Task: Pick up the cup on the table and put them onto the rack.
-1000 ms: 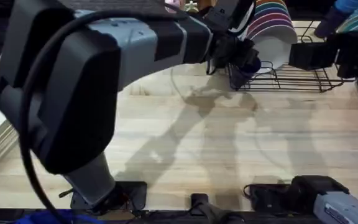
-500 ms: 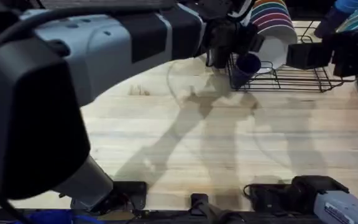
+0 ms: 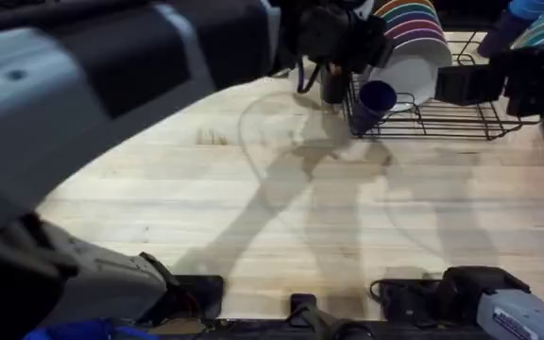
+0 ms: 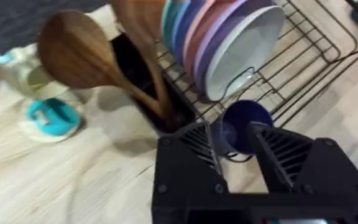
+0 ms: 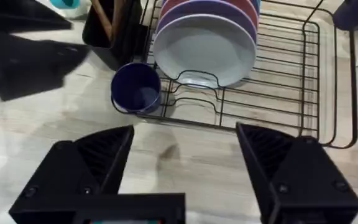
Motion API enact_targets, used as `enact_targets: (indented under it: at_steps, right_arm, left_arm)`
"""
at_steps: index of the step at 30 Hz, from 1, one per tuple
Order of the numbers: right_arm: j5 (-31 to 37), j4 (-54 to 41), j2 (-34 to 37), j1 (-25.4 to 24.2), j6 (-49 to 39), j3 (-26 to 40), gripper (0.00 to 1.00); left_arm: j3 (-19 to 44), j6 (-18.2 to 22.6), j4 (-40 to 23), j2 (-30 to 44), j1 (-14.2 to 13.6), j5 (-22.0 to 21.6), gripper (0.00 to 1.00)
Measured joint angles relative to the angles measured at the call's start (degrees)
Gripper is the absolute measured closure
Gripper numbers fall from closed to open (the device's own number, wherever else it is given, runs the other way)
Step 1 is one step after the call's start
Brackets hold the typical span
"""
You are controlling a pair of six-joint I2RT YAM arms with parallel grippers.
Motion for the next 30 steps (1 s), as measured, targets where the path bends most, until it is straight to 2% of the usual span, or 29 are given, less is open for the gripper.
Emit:
enact_targets:
  at_steps: [2, 5, 9, 11, 12, 30]
  right_arm:
    - [0.0, 0.0, 0.0, 0.0, 0.0, 0.0, 0.008]
    - [0.0, 0.0, 0.0, 0.0, 0.0, 0.0, 0.008]
    - [0.0, 0.0, 0.0, 0.0, 0.0, 0.0, 0.008]
    - [0.0, 0.0, 0.0, 0.0, 0.0, 0.0, 0.008]
    - [0.0, 0.0, 0.0, 0.0, 0.0, 0.0, 0.008]
    - [0.0, 0.4, 0.0, 0.0, 0.0, 0.0, 0.008]
  left_arm:
    - [0.0, 0.5, -1.5, -1.8, 0.3, -1.2, 0.566]
    - [0.0, 0.9, -3.4, -4.6, 1.4, -2.5, 0.417]
    - [0.0, 1.2, -6.4, -9.0, 4.4, -3.5, 0.238]
    - [0.0, 1.3, -8.6, -11.1, 6.4, -3.8, 0.074]
    - [0.0, 1.3, -9.6, -12.0, 7.2, -4.0, 0.03]
    - [0.0, 1.4, -32.3, -21.4, 25.8, -6.2, 0.009]
